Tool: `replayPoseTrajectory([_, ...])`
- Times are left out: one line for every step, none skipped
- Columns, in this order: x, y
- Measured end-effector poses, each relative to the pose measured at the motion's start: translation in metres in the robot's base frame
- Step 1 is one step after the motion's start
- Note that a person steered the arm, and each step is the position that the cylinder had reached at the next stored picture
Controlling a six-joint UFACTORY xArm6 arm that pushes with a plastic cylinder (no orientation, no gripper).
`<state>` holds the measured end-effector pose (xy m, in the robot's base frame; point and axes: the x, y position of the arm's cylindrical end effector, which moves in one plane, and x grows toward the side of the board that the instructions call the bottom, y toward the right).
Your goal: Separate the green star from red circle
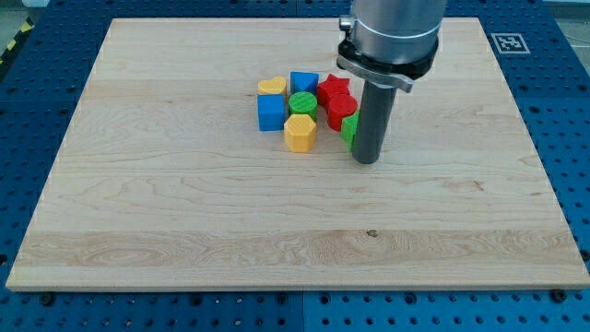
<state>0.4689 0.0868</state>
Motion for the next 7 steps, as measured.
replayPoseTrajectory([0.000, 0.015])
replayPoseTrajectory([0.000, 0.036])
replayPoseTrajectory([0.000, 0.044])
replayPoseTrajectory([0.000, 0.044])
replayPoseTrajectory([0.004, 0.037])
replayPoseTrajectory([0.014, 0.011])
replayPoseTrajectory([-0.005, -0.010])
